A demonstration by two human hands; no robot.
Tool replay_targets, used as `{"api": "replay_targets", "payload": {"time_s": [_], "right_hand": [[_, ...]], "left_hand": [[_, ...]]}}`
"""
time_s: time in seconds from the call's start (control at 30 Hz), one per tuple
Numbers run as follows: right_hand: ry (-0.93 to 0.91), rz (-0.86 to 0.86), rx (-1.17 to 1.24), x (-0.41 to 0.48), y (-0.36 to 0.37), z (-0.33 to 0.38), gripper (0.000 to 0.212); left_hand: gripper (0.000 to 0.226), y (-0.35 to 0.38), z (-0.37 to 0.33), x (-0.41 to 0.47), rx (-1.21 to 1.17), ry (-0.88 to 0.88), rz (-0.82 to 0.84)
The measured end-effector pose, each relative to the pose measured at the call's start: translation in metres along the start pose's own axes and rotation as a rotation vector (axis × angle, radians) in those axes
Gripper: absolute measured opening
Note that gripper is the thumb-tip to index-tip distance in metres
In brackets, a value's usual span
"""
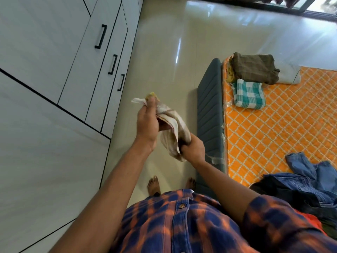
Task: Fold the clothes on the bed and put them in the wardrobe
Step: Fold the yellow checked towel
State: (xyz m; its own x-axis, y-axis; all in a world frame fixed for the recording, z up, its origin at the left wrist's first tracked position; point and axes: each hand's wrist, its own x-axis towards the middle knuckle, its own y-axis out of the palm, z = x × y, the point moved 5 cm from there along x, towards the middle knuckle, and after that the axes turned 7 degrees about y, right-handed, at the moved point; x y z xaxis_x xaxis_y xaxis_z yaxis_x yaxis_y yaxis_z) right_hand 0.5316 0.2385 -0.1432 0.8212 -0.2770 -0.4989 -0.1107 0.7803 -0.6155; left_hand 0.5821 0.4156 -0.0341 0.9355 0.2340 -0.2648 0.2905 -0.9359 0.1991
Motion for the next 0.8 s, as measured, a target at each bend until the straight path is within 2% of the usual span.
{"api": "replay_targets", "payload": {"time_s": [0.1, 0.23, 0.3, 0.37, 0.47, 0.6, 0.73, 0.8], "right_hand": [[0.199, -0.114, 0.032, 0.008, -0.012, -0.016, 0.012], [0.349, -0.127, 0.060, 0.025, -0.032, -0.021, 0.009], [0.338, -0.133, -0.004, 0.030, -0.051, -0.017, 0.009], [0.244, -0.123, -0.121, 0.033, -0.072, -0.008, 0.009], [0.191, -0.088, -0.198, 0.038, -0.097, 0.001, 0.011], [0.284, 0.004, 0.020, 0.036, -0.096, -0.003, 0.024], [0.243, 0.193, 0.254, 0.018, -0.092, -0.004, 0.032], [0.226, 0.305, 0.322, 0.007, -0.099, -0.008, 0.034]], "left_hand": [[0.039, -0.009, -0.005, 0.007, -0.117, -0.068, -0.072], [0.036, -0.041, 0.009, 0.014, -0.165, -0.126, -0.234], [0.036, -0.062, 0.021, 0.015, -0.072, -0.118, -0.313], [0.034, -0.078, 0.036, 0.012, 0.012, -0.118, -0.385], [0.031, -0.092, 0.063, 0.004, 0.031, -0.213, -0.481], [0.028, -0.094, 0.073, 0.000, 0.084, -0.219, -0.517], [0.026, -0.105, 0.065, 0.004, 0.281, -0.072, -0.503], [0.018, -0.106, 0.056, 0.002, 0.290, 0.010, -0.461]]}}
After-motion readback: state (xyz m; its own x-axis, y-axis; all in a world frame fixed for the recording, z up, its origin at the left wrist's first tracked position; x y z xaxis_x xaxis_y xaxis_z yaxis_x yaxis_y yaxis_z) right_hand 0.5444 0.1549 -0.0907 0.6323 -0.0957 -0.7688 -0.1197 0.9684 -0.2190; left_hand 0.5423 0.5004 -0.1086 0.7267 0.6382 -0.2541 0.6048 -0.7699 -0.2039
